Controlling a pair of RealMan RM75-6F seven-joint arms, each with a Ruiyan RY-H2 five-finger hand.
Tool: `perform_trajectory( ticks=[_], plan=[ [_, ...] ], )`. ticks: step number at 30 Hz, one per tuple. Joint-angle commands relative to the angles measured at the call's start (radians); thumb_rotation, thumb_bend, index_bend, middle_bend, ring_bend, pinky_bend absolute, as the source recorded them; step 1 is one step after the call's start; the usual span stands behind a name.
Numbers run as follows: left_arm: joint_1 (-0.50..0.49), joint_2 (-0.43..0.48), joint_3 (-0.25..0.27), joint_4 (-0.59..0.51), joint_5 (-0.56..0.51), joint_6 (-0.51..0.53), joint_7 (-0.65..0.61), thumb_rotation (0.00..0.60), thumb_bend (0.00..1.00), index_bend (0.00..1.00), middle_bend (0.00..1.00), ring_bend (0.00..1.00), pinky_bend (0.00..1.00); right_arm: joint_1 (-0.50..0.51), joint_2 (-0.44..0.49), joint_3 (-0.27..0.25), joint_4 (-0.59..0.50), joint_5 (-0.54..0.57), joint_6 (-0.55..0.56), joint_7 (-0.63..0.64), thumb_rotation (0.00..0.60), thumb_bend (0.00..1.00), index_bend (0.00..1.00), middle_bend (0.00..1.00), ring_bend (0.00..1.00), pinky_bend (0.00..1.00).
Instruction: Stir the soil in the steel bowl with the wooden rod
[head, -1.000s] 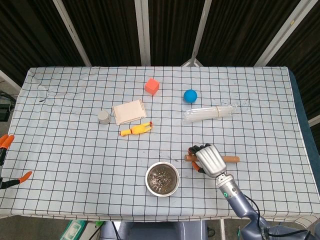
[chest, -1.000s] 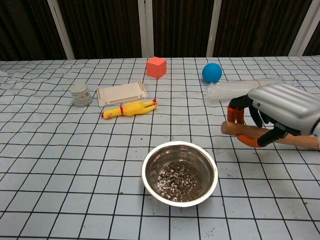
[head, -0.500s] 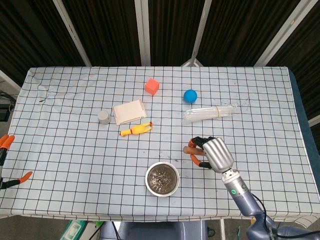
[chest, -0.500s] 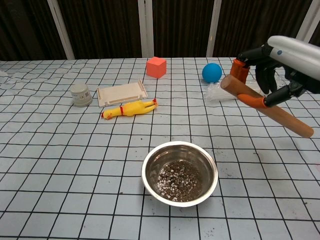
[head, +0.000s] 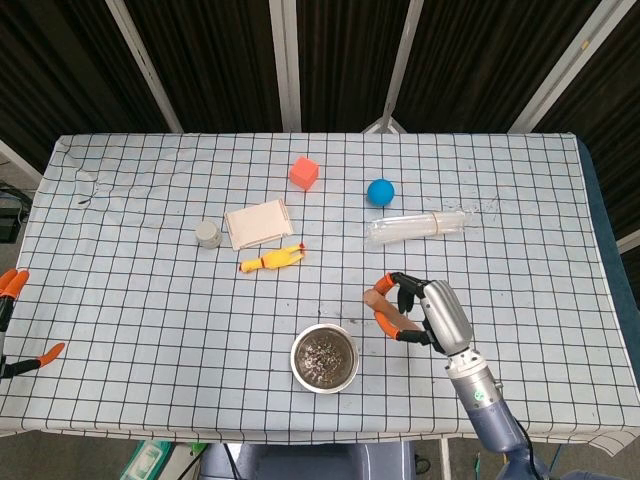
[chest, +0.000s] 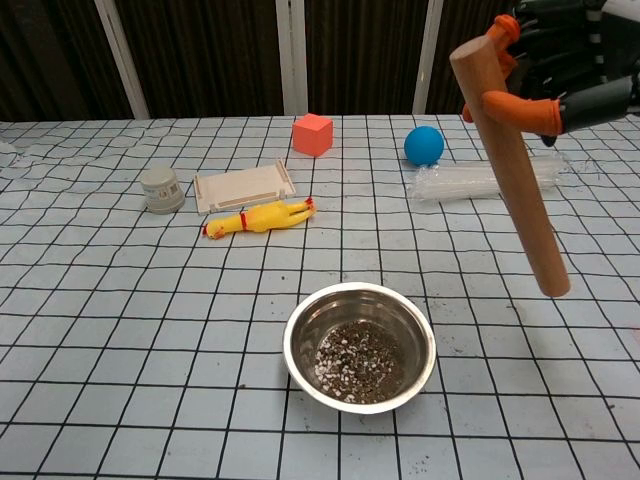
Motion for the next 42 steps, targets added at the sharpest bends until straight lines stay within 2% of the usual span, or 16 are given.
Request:
perform_trajectory(
  ticks=[1,7,17,42],
  plan=[
    [0.001,-0.002,-0.001,0.001,0.000,0.002,0.001,0.600,0.06,0.00,0.00,0.00,0.00,-0.018,-0.096,-0.018,0.004,-0.067,0.072,0.068,0.600,0.47,0.82,0.62,0.68,0.67],
    [0.002,-0.004,-0.001,0.004,-0.001,0.004,0.003,0.600,0.06,0.00,0.00,0.00,0.00,-0.019,-0.222,-0.054,0.065,-0.159,0.128,0.130,0.600,0.47,0.82,0.62,0.68,0.67],
    [-0.001,-0.005,-0.002,0.006,-0.002,-0.002,0.003,0.600,0.06,0.00,0.00,0.00,0.00,-0.008,-0.341,-0.092,0.135,-0.211,0.142,0.188,0.600,0.47,0.82,0.62,0.68,0.67],
    [-0.005,-0.002,0.000,0.004,0.001,-0.010,-0.009,0.600,0.06,0.00,0.00,0.00,0.00,0.016,-0.552,-0.035,0.414,-0.157,0.159,0.252,0.600,0.47,0.82,0.62,0.68,0.67]
  ],
)
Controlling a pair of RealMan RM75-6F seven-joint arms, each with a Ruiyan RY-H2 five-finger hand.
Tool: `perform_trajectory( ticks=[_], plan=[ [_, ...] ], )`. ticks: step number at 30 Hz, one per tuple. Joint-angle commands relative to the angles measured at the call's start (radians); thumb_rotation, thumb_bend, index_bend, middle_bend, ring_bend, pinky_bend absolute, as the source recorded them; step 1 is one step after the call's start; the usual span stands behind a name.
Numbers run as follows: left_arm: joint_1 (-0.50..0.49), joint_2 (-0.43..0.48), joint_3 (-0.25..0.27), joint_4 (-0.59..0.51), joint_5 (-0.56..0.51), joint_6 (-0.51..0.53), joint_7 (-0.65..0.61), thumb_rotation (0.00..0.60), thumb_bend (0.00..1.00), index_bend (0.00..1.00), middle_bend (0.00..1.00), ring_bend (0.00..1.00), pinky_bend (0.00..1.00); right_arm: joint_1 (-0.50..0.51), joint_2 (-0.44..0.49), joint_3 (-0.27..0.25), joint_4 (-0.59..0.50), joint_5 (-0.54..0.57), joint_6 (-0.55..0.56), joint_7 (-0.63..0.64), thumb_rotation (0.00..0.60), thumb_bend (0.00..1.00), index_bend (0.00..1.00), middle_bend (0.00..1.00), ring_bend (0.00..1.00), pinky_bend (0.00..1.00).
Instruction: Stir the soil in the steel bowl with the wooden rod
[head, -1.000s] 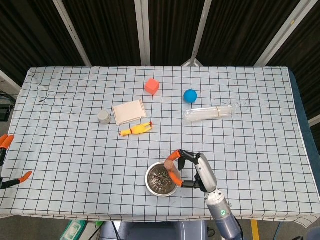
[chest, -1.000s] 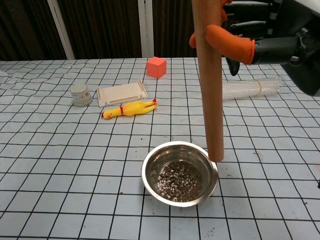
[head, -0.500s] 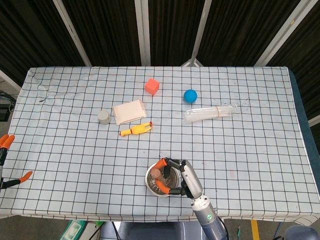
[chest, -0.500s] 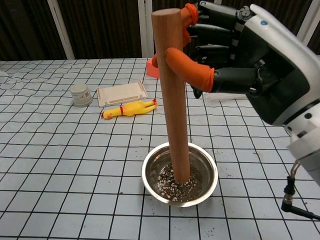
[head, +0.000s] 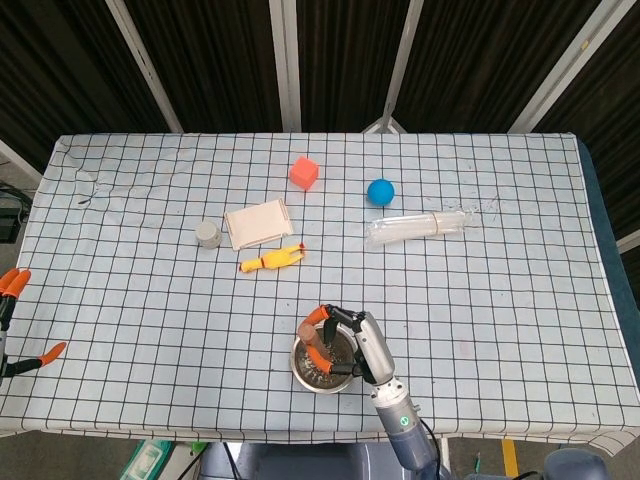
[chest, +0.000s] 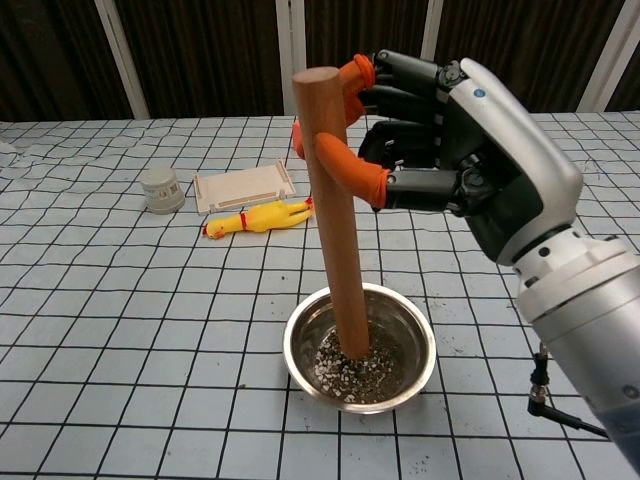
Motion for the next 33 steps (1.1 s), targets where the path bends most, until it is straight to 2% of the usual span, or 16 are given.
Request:
perform_trajectory(
  ticks=[1,15,33],
  plan=[
    [0.000,0.000,0.000,0.000,0.000,-0.001,-0.001,0.600,0.06,0.00,0.00,0.00,0.00,-0.001,-0.026,0.004,0.040,0.006,0.012,0.018,0.600,0.47,0.82,0.62,0.68,0.67],
    [-0.001,0.001,0.001,-0.001,0.001,-0.002,-0.002,0.600,0.06,0.00,0.00,0.00,0.00,0.000,-0.072,-0.015,0.131,0.011,0.015,0.045,0.600,0.47,0.82,0.62,0.68,0.67],
    [0.001,0.001,0.002,-0.003,0.006,0.005,-0.005,0.600,0.06,0.00,0.00,0.00,0.00,0.006,-0.036,0.025,0.048,-0.008,0.059,0.009,0.600,0.47,0.82,0.62,0.68,0.67]
  ],
)
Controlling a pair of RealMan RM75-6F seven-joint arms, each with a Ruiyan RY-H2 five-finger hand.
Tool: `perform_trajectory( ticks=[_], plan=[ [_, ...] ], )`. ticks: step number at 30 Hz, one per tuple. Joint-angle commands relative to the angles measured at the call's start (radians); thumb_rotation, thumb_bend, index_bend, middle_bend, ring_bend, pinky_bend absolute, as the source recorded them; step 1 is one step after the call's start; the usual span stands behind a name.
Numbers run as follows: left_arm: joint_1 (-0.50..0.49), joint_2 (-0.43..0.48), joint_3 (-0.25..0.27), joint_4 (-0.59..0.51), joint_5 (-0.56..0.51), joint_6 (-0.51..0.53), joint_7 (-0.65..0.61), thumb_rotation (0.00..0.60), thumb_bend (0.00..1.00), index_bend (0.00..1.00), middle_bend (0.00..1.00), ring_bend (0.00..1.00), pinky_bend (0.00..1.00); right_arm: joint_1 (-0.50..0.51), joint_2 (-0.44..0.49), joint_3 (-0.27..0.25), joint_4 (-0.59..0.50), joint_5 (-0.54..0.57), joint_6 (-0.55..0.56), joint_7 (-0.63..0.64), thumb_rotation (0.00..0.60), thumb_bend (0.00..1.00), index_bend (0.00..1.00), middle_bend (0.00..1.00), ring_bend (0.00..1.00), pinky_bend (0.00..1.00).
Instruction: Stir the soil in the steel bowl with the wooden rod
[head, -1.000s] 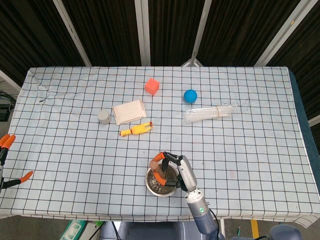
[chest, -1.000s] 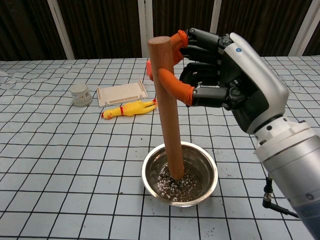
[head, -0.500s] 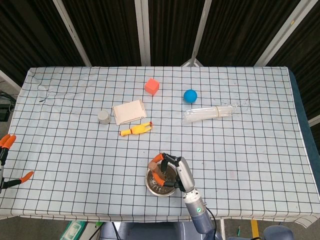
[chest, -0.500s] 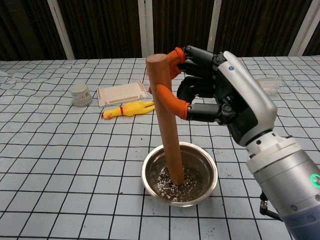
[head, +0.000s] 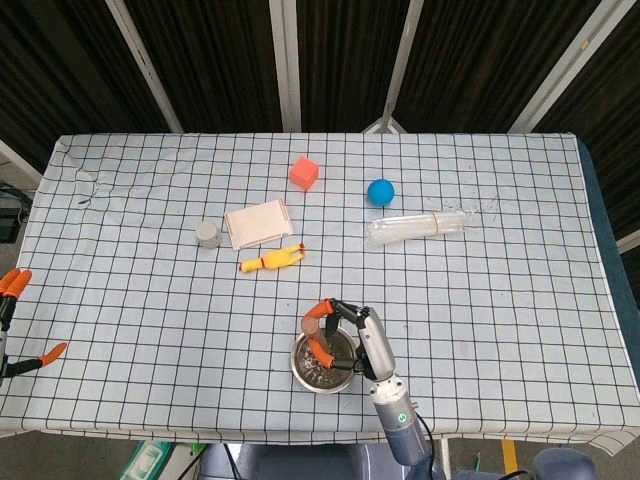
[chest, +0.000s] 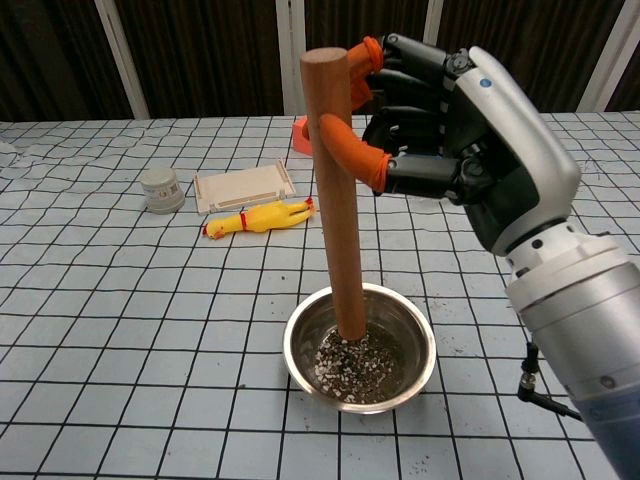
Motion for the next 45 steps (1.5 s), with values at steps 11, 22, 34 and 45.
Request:
perform_trajectory(
  ticks=[11,22,34,45],
  plan=[
    [0.002,-0.002,0.001,0.003,0.006,0.007,0.000,0.600,0.06,0.00,0.00,0.00,0.00,-0.021,-0.014,-0.030,0.049,-0.001,0.030,0.045,0.600,0.47,0.82,0.62,0.68,0.67],
    [0.001,-0.004,0.001,0.001,0.003,0.004,0.007,0.600,0.06,0.00,0.00,0.00,0.00,-0.030,-0.020,-0.043,0.092,0.014,0.025,0.073,0.600,0.47,0.82,0.62,0.68,0.67],
    [0.001,-0.003,0.001,0.001,0.003,0.003,0.003,0.600,0.06,0.00,0.00,0.00,0.00,-0.035,-0.034,-0.060,0.128,0.012,0.020,0.081,0.600,0.47,0.82,0.62,0.68,0.67],
    [0.001,-0.003,0.001,0.000,0.004,0.005,0.003,0.600,0.06,0.00,0.00,0.00,0.00,-0.029,-0.019,-0.051,0.102,-0.003,0.029,0.064,0.600,0.47,0.82,0.62,0.68,0.67]
  ],
)
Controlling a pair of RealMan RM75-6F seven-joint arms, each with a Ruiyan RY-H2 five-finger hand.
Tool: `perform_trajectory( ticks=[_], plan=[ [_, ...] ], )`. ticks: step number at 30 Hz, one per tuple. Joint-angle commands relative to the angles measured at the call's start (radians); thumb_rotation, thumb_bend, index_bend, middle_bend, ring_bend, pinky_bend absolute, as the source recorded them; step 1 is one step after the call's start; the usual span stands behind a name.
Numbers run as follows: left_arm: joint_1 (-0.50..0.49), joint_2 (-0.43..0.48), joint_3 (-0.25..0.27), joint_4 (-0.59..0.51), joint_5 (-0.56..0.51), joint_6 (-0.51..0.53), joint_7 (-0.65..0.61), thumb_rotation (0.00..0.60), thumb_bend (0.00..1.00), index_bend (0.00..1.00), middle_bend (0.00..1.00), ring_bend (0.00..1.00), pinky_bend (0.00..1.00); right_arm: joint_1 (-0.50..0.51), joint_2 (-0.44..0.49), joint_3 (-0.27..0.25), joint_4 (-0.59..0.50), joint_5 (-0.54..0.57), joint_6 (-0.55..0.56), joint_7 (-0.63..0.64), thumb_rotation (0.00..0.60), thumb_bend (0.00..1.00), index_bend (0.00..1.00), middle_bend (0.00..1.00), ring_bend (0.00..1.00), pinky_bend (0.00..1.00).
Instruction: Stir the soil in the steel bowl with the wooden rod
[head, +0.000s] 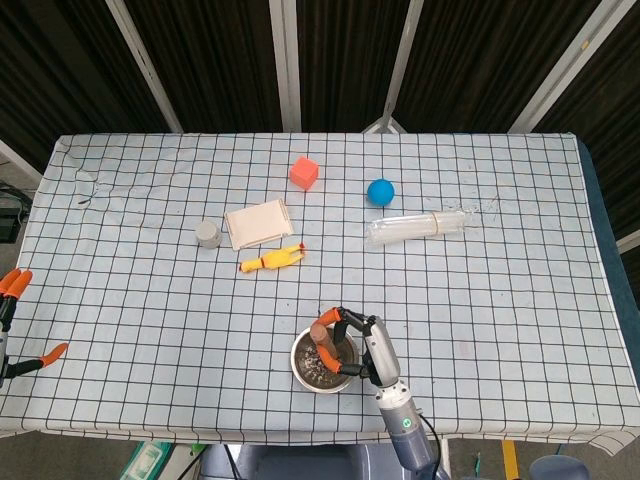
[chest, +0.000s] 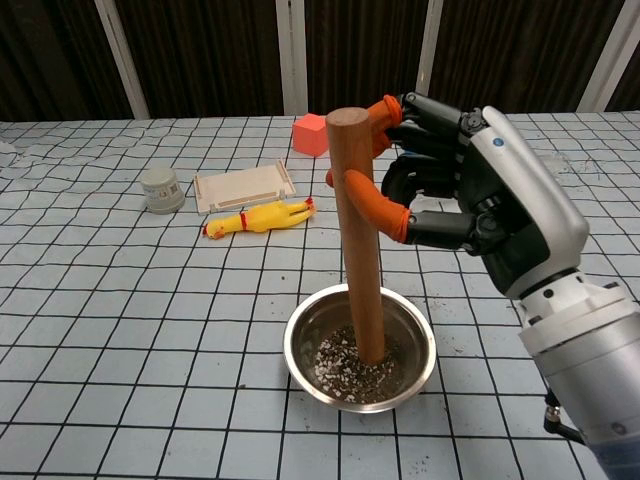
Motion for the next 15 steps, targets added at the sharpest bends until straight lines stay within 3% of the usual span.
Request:
perform_trajectory(
  ticks=[1,8,15],
  plan=[
    [0.000,0.000,0.000,0.000,0.000,0.001,0.000,0.600,0.06,0.00,0.00,0.00,0.00,0.010,0.016,0.014,-0.028,-0.014,0.006,-0.015,0.600,0.47,0.82,0.62,0.68,0.67],
    [0.000,0.001,-0.002,0.000,-0.002,0.001,-0.005,0.600,0.06,0.00,0.00,0.00,0.00,0.041,0.109,0.067,-0.147,-0.053,0.007,-0.100,0.600,0.47,0.82,0.62,0.68,0.67],
    [0.001,0.001,-0.002,0.002,0.003,0.006,-0.008,0.600,0.06,0.00,0.00,0.00,0.00,0.057,0.267,0.144,-0.246,-0.037,-0.023,-0.200,0.600,0.47,0.82,0.62,0.68,0.67]
  ],
)
